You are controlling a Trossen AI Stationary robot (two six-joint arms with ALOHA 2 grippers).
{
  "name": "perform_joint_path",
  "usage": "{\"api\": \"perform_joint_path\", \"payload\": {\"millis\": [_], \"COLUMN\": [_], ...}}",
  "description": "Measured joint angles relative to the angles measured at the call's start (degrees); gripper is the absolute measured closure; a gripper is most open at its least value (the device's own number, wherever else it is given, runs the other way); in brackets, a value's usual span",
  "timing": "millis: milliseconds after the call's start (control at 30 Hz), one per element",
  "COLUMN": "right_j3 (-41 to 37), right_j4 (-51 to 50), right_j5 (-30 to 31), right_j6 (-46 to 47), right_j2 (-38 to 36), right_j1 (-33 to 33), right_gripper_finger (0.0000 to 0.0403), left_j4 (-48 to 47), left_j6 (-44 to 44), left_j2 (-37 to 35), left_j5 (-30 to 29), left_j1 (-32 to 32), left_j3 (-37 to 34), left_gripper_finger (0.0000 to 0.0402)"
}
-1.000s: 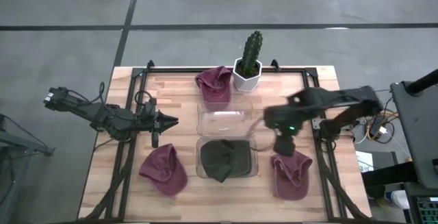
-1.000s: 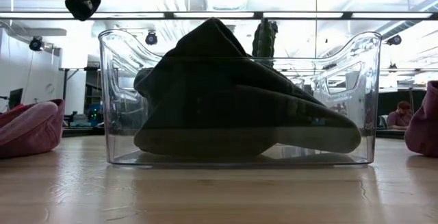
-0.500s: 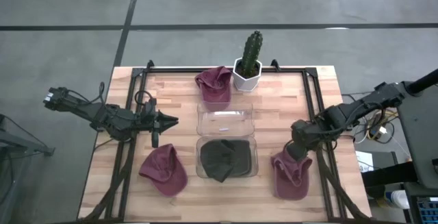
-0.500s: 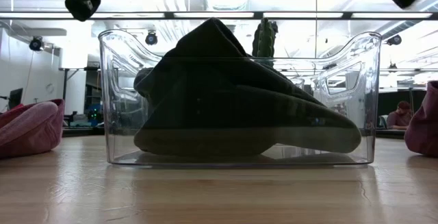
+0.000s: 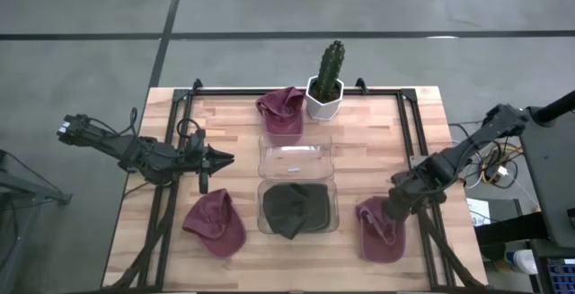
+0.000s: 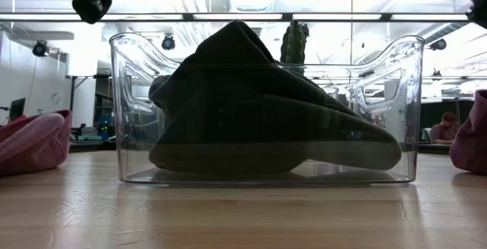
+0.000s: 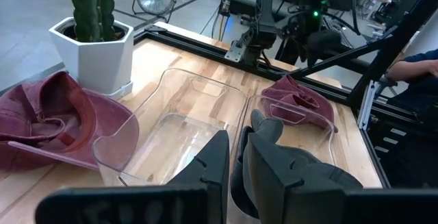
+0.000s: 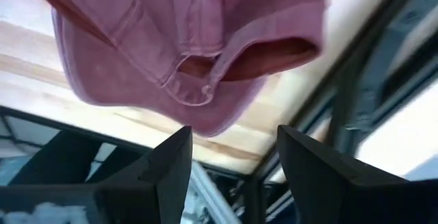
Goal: Pick & Place hat
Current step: Put the bottom right dark red cap into the top transparent bin
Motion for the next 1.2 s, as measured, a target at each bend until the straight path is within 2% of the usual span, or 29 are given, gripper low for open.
{"api": "perform_joint_path", "payload": {"millis": [167,433,600,900,1200], "right_j3": [-3.59,-5.90,-8.05,-12.11,-18.44], "right_j4": [7.72,10.33,13.11,17.50,26.32], "right_j5": [0.17,0.35,4.27,4.88,4.93], "right_j6": [7.55,16.97,20.77,24.00,25.50], "right_j2": [0.43,2.01,2.05,2.05,2.05], "right_j1": [4.16,9.05,10.60,11.62,11.62], "right_gripper_finger": [0.0195,0.0195,0.0195,0.0195,0.0195], "left_j4": [0.00,-0.15,-0.87,-0.96,-0.94], "left_j6": [0.00,0.00,0.02,0.02,0.02], "left_j2": [0.00,0.00,0.02,0.02,0.02], "left_j5": [0.00,0.00,0.00,0.00,0.00], "left_j1": [0.00,-0.02,0.00,-0.02,-0.01], "left_j3": [0.00,0.00,-0.06,-0.09,-0.09], "left_gripper_finger": [0.0354,0.0354,0.0354,0.0354,0.0354]}}
